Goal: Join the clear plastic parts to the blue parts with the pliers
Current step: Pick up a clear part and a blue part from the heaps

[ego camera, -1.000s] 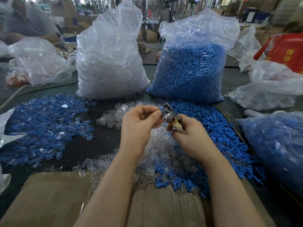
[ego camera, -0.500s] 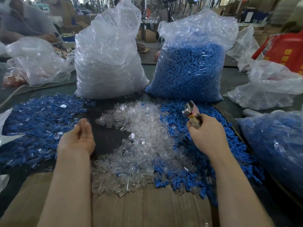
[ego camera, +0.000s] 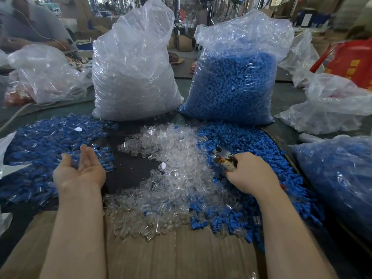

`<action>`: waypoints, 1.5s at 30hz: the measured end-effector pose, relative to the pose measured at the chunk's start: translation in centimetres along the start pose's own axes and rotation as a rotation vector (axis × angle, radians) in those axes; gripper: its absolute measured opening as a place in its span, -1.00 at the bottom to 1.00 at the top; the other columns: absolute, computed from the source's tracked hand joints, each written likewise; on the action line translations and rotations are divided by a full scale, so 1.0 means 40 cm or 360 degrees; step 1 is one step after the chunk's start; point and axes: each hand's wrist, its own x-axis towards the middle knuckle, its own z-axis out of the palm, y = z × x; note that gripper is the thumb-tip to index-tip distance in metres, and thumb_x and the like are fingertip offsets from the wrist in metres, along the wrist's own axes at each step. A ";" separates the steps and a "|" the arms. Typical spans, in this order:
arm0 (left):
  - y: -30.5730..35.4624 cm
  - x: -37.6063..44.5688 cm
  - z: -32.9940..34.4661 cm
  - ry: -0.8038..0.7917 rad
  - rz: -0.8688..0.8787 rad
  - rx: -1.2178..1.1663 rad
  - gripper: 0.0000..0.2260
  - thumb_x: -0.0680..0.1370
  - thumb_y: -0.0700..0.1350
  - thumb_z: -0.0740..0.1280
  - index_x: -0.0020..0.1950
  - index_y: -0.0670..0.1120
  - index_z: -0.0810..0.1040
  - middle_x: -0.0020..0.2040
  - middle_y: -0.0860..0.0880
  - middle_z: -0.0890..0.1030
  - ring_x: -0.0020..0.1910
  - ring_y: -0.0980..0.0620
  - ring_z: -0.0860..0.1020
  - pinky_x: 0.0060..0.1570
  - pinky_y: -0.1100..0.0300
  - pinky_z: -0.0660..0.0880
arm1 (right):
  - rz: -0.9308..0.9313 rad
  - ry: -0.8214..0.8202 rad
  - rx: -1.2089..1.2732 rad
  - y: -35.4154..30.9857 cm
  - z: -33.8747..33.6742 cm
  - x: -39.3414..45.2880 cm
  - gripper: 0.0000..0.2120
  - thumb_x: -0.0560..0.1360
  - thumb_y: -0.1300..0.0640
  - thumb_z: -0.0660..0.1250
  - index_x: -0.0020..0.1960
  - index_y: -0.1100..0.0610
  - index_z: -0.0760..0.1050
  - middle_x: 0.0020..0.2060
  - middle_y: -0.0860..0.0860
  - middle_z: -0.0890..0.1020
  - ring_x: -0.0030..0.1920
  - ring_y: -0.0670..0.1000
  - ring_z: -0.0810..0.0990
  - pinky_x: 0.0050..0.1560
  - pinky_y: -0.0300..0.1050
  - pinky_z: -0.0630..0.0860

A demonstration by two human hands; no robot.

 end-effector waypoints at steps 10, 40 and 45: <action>-0.075 -0.033 0.009 -0.0725 0.0195 0.2286 -0.94 0.54 -0.19 0.40 -0.05 -0.04 0.62 -0.20 0.04 0.67 -0.25 0.13 0.57 -0.21 0.23 0.46 | 0.0048 -0.0001 -0.0065 -0.010 0.016 -0.005 -0.83 0.46 0.06 0.33 -0.22 0.07 0.37 -0.32 0.03 0.49 -0.32 0.05 0.46 -0.40 -0.13 0.27; -0.193 -0.106 -0.001 -0.1182 -0.0331 0.2053 -0.83 0.47 -0.33 0.39 0.04 -0.20 0.65 -0.18 -0.09 0.71 -0.18 0.05 0.68 -0.15 0.25 0.62 | -0.0129 0.0529 0.1045 -0.037 -0.002 -0.007 -0.99 0.51 0.05 0.38 -0.08 -0.03 0.56 -0.23 -0.11 0.61 -0.21 -0.03 0.56 -0.17 -0.03 0.50; -0.241 -0.142 -0.020 -0.1222 -0.0093 0.2129 -0.88 0.47 -0.24 0.45 -0.01 -0.20 0.64 -0.20 -0.07 0.72 -0.20 0.07 0.68 -0.14 0.25 0.61 | -0.0245 0.0521 0.1254 -0.045 -0.004 -0.017 -0.83 0.53 0.14 0.40 -0.13 -0.13 0.56 -0.23 -0.18 0.63 -0.24 -0.22 0.58 -0.23 -0.24 0.44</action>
